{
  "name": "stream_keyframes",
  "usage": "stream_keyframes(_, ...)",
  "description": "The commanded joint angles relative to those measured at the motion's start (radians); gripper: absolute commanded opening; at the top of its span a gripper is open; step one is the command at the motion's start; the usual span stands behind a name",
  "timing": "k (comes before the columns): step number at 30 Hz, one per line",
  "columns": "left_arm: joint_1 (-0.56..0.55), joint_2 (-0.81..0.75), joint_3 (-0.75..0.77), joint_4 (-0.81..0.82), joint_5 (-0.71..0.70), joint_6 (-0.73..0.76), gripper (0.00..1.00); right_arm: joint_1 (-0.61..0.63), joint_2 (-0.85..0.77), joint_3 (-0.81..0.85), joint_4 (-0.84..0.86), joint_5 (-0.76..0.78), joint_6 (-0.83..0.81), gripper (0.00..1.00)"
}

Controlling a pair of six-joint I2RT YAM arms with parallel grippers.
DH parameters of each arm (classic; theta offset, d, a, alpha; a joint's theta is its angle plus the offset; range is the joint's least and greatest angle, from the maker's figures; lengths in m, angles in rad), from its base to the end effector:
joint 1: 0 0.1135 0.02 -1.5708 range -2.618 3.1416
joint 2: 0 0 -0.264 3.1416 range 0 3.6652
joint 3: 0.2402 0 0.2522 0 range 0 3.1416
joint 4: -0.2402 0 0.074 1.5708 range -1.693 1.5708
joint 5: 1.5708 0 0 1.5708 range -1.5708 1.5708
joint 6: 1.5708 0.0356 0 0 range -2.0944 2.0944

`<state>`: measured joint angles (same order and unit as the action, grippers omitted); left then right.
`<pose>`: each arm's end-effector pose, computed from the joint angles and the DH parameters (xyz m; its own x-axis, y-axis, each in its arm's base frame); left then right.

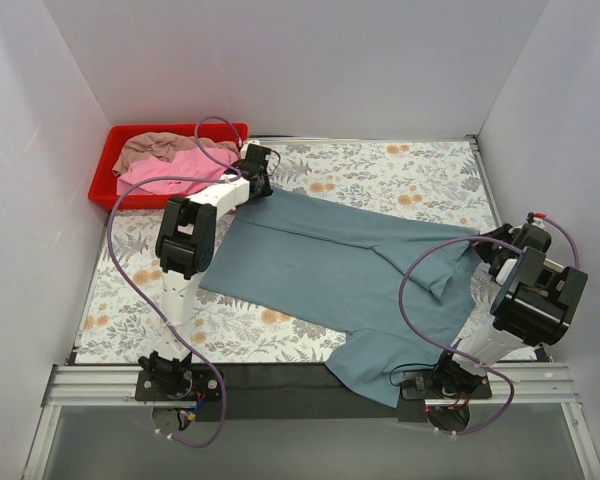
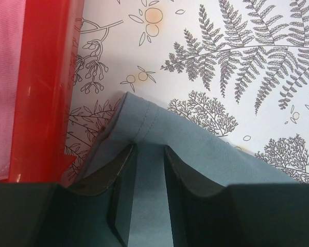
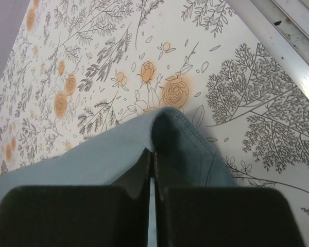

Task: Fold and stack the t-shirts
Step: Fold the tshirt

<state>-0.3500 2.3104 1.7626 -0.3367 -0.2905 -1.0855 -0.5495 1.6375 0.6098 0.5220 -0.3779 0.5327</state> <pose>0.4796 -0.1642 0.1485 -0.4788 -0.7274 -0.4916 -0.5691 0.6835 -0.4572 0.2706 -0.1503 0.1463 -0.2491 0.7061 -0.6628 0.3908 0.6995 0.5983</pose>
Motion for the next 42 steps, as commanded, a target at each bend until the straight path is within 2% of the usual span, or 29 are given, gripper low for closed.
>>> stream_keyframes(1, 0.025, 0.073, -0.032, -0.127, -0.032, -0.010, 0.27, -0.010, -0.039, -0.031, 0.024, 0.089, 0.023, 0.01)
stream_keyframes(8, 0.026, 0.078, -0.029, -0.133, -0.029, -0.014, 0.28, -0.017, -0.015, -0.055, -0.002, 0.117, 0.035, 0.03)
stream_keyframes(11, 0.025, 0.075, -0.031, -0.125, -0.013, -0.011, 0.32, -0.018, 0.002, -0.024, -0.028, 0.102, 0.020, 0.11)
stream_keyframes(13, 0.026, 0.064, -0.034, -0.116, 0.000, -0.010, 0.35, -0.018, 0.001, 0.007, -0.059, 0.094, 0.007, 0.22)
stream_keyframes(16, 0.019, 0.047, -0.026, -0.117, 0.022, -0.004, 0.38, -0.013, -0.007, 0.054, -0.186, 0.074, -0.022, 0.34)
stream_keyframes(19, 0.005, 0.011, -0.014, -0.119, 0.045, -0.007, 0.40, 0.023, -0.074, 0.102, -0.347, 0.140, -0.091, 0.47)
stream_keyframes(23, -0.020, -0.061, -0.008, -0.122, 0.068, -0.014, 0.43, 0.127, -0.192, 0.117, -0.511, 0.287, -0.131, 0.57)
stream_keyframes(25, -0.035, -0.114, -0.003, -0.127, 0.076, -0.022, 0.44, 0.176, -0.273, 0.116, -0.609, 0.336, -0.137, 0.57)
stream_keyframes(26, -0.041, -0.130, 0.000, -0.131, 0.079, -0.024, 0.44, 0.242, -0.303, 0.116, -0.638, 0.406, -0.151, 0.57)
stream_keyframes(28, -0.061, -0.187, 0.006, -0.159, 0.083, -0.030, 0.45, 0.316, -0.394, 0.097, -0.703, 0.454, -0.163, 0.57)
stream_keyframes(29, -0.070, -0.210, 0.009, -0.169, 0.077, -0.031, 0.46, 0.403, -0.427, 0.087, -0.715, 0.500, -0.177, 0.57)
stream_keyframes(31, -0.098, -0.291, -0.005, -0.199, 0.064, -0.028, 0.46, 0.497, -0.505, 0.059, -0.734, 0.543, -0.183, 0.56)
stream_keyframes(32, -0.107, -0.322, -0.041, -0.205, 0.051, -0.027, 0.47, 0.582, -0.522, 0.058, -0.781, 0.578, -0.186, 0.56)
stream_keyframes(34, -0.119, -0.432, -0.095, -0.205, 0.050, -0.033, 0.47, 0.669, -0.551, 0.050, -0.826, 0.623, -0.191, 0.56)
stream_keyframes(36, -0.122, -0.514, -0.202, -0.199, 0.039, -0.037, 0.52, 0.695, -0.559, 0.042, -0.878, 0.631, -0.189, 0.55)
stream_keyframes(38, -0.124, -0.642, -0.286, -0.182, 0.024, -0.036, 0.53, 0.704, -0.559, 0.019, -0.898, 0.614, -0.191, 0.55)
stream_keyframes(39, -0.124, -0.684, -0.395, -0.156, -0.001, -0.033, 0.53, 0.704, -0.559, 0.010, -0.909, 0.603, -0.194, 0.55)
stream_keyframes(42, -0.124, -0.847, -0.555, -0.082, -0.038, -0.025, 0.53, 0.711, -0.567, -0.019, -0.907, 0.557, -0.189, 0.54)
